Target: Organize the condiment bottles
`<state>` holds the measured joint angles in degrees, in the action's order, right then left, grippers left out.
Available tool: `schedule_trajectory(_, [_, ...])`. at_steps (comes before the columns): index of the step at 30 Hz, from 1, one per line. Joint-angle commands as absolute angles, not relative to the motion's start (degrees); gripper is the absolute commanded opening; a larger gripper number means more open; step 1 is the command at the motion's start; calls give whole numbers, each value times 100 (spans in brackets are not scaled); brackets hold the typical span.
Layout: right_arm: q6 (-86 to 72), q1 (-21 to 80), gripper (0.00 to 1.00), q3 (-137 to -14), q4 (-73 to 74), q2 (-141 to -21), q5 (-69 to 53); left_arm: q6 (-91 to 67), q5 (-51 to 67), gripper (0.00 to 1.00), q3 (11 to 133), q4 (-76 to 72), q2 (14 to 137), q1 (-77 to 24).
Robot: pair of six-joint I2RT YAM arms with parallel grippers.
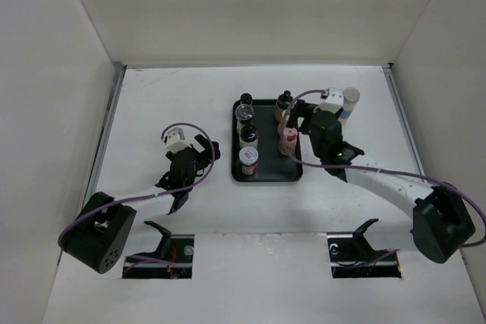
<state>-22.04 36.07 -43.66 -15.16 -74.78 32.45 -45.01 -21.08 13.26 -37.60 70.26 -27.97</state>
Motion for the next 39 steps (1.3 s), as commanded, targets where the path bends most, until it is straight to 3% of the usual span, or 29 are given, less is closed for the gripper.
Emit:
schedule_trajectory(1, [-2215, 2977, 97, -4403, -1503, -7128, 3243, -4526, -2171, 100, 1371, -4052, 6925, -2790])
schedule_trajectory(10, [-1811, 691, 100, -5808, -889, -8295, 3393, -4518, -2092, 100, 1354, -4052, 6917, -2791])
schedule_trajectory(17, [-1574, 470, 100, -6714, -431, -9359, 2392, -4518, -2092, 100, 1362, -4052, 6943, -2764])
schedule_trajectory(25, [-1529, 426, 100, -6899, -343, -9975, 2382, -4526, -2083, 100, 1362, -4052, 6987, -2764])
schedule_trajectory(26, [-1529, 435, 96, -6873, -369, -10002, 2417, -4526, -2074, 100, 1354, -4052, 6935, -2781])
schedule_trajectory(30, [-1573, 496, 64, -6584, -693, -9810, 2899, -4509, -2162, 100, 1371, -4052, 6969, -2782])
schedule_trajectory(31, [-1556, 592, 61, -6479, -825, -9678, 3031, -4526, -2110, 100, 1380, -4052, 7031, -2764])
schedule_trajectory(39, [-1819, 1778, 56, -4986, -1222, -8167, 3955, -4553, -1934, 100, 1380, -4096, 7040, -2808])
